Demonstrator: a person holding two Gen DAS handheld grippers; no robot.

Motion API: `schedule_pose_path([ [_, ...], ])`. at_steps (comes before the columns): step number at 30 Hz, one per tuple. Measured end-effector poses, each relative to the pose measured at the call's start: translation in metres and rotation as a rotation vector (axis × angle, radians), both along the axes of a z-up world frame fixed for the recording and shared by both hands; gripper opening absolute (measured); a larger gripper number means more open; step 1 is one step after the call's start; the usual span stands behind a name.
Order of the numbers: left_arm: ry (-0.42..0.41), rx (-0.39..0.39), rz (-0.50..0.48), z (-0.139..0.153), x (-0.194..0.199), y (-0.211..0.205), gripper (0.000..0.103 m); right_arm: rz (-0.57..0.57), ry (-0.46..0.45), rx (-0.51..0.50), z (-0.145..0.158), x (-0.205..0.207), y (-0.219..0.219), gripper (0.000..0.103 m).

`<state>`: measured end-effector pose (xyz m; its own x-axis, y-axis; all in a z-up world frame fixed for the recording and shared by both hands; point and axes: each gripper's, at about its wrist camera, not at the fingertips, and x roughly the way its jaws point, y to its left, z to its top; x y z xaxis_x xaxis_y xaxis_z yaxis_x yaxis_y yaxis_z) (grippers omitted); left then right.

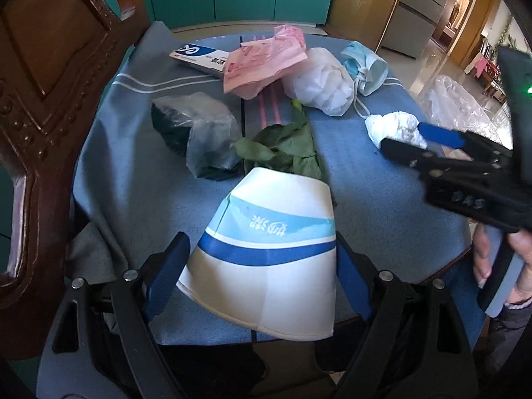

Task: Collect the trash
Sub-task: 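Grasp the white paper cup with the left tool while the right tool grasps the white tissue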

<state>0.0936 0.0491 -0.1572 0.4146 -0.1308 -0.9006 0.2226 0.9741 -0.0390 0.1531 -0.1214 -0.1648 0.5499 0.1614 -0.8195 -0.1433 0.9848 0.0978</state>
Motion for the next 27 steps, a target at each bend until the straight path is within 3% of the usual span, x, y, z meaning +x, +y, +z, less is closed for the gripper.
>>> schedule_pose_path([
  [2, -0.001, -0.006, 0.000, 0.002, -0.004, 0.004, 0.085, 0.035, -0.006, 0.044, 0.006, -0.009, 0.002, 0.075],
  [4, -0.002, -0.010, 0.005, 0.003, -0.006, 0.009, 0.085, 0.074, -0.002, 0.088, 0.013, -0.018, 0.001, 0.066],
  [10, 0.002, -0.031, 0.015, 0.002, -0.002, 0.012, 0.087, 0.160, -0.003, 0.189, 0.036, -0.050, -0.007, 0.065],
  [13, 0.008, -0.033, 0.019, -0.001, 0.000, 0.010, 0.088, 0.086, -0.036, 0.099, 0.039, -0.043, -0.010, 0.065],
  [17, 0.016, -0.034, 0.016, -0.003, -0.001, 0.010, 0.088, -0.005, -0.022, 0.077, 0.028, -0.016, -0.016, 0.069],
  [23, 0.020, -0.043, 0.029, -0.003, -0.001, 0.018, 0.089, 0.014, 0.028, -0.030, 0.000, 0.010, 0.002, 0.069],
  [24, 0.022, -0.044, 0.031, -0.003, -0.001, 0.018, 0.089, 0.015, 0.024, -0.029, -0.001, 0.010, 0.004, 0.059],
  [27, 0.024, -0.047, 0.030, -0.004, 0.000, 0.018, 0.089, 0.022, -0.003, -0.027, 0.004, 0.000, 0.009, 0.045],
])
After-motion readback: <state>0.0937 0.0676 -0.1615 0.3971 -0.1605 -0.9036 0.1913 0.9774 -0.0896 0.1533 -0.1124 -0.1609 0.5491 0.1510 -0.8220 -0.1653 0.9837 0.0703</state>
